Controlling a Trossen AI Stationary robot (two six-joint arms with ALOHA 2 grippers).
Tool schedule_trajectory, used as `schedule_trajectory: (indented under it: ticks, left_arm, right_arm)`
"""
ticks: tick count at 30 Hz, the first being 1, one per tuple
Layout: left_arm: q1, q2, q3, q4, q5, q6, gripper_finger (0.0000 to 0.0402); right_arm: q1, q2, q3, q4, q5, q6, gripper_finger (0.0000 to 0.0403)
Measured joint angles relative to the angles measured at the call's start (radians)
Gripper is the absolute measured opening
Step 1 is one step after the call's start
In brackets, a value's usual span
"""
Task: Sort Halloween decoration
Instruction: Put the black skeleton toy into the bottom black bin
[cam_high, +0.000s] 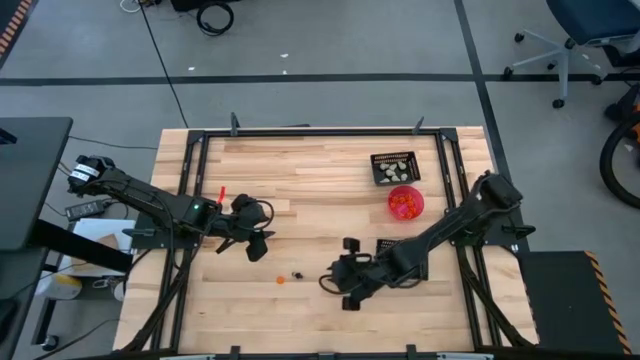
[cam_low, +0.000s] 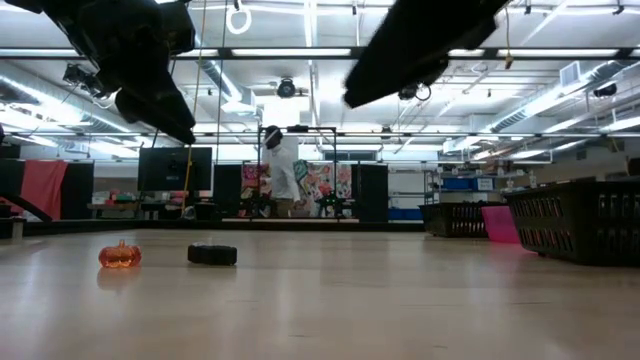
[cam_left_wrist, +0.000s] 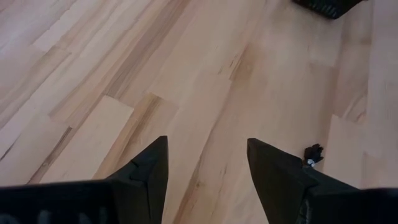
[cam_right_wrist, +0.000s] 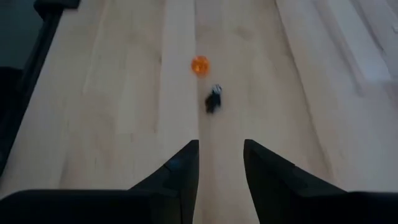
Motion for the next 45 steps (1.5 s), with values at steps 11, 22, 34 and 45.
schedule_trajectory:
  ticks: [11, 22, 34, 45]
  left_arm:
    - [0.000, 0.001, 0.000, 0.011, -0.001, 0.005, 0.0192]
    - [0.000, 0.001, 0.000, 0.009, -0.002, 0.005, 0.0192]
    - [0.000, 0.000, 0.000, 0.015, -0.003, 0.009, 0.0192]
    - [0.000, 0.001, 0.000, 0.016, -0.003, 0.011, 0.0192]
  right_arm:
    - [-0.050, 0.110, 0.002, 0.231, -0.051, -0.089, 0.0130]
    - [-0.068, 0.203, 0.002, 0.464, -0.053, -0.203, 0.0134]
    - [-0.130, 0.315, 0.001, 0.606, -0.096, -0.229, 0.0177]
    - [-0.161, 0.421, 0.003, 0.718, -0.135, -0.234, 0.0213]
